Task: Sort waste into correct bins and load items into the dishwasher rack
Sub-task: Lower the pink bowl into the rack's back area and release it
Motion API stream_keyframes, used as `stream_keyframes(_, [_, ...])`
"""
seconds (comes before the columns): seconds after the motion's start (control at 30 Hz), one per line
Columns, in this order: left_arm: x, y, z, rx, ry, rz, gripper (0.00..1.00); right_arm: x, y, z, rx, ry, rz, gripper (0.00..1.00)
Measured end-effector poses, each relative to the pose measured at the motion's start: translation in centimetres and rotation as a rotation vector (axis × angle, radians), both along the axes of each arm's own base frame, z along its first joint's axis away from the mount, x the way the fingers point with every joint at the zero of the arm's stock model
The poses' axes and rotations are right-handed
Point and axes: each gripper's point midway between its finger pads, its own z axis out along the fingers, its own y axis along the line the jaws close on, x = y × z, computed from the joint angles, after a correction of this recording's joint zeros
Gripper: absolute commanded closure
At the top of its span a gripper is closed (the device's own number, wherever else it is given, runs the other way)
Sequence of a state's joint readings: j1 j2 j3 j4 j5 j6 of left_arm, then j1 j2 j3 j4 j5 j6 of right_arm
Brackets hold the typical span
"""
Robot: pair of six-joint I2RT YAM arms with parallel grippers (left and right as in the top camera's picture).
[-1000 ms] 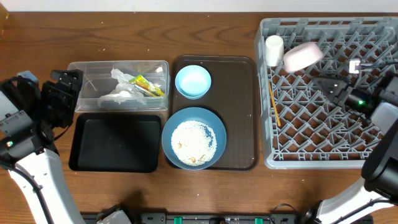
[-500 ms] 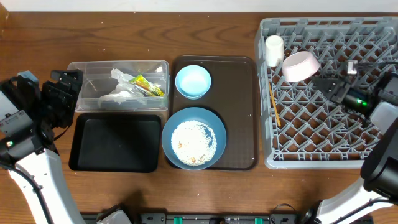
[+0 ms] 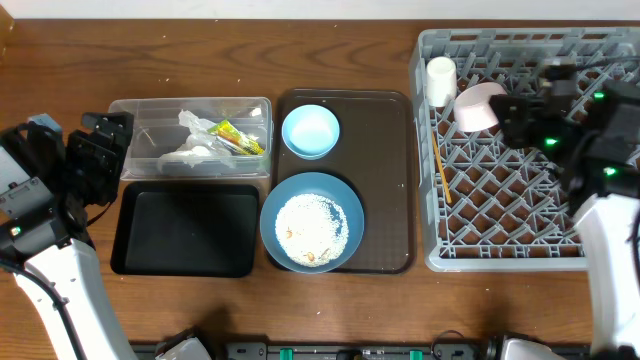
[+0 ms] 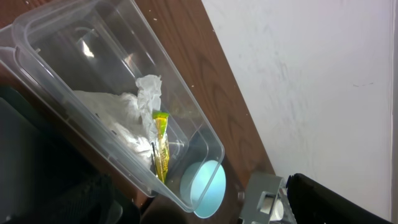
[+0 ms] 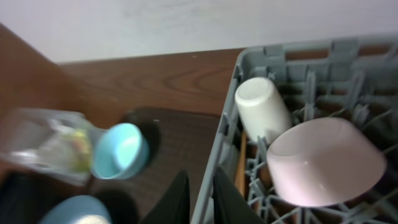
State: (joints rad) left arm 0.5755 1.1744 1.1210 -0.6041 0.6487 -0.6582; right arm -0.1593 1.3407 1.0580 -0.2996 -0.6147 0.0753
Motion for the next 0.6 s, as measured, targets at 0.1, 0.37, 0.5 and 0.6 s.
stream_keyframes(0.1, [0.0, 0.0, 0.0, 0.0, 0.0, 0.0, 0.09, 0.1, 2.4, -0.7, -0.16, -0.017, 0.001, 0.88])
stream_keyframes(0.37, [0.0, 0.0, 0.0, 0.0, 0.0, 0.0, 0.09, 2.7, 1.1, -5.0, -0.451, 0.025, -0.13, 0.88])
stream_keyframes(0.5, [0.0, 0.0, 0.0, 0.0, 0.0, 0.0, 0.09, 3.5, -0.2, -7.7, -0.51, 0.083, -0.158, 0.85])
stream_keyframes(0.6, [0.0, 0.0, 0.0, 0.0, 0.0, 0.0, 0.09, 3.8, -1.6, -9.6, -0.531, 0.131, -0.181, 0.83])
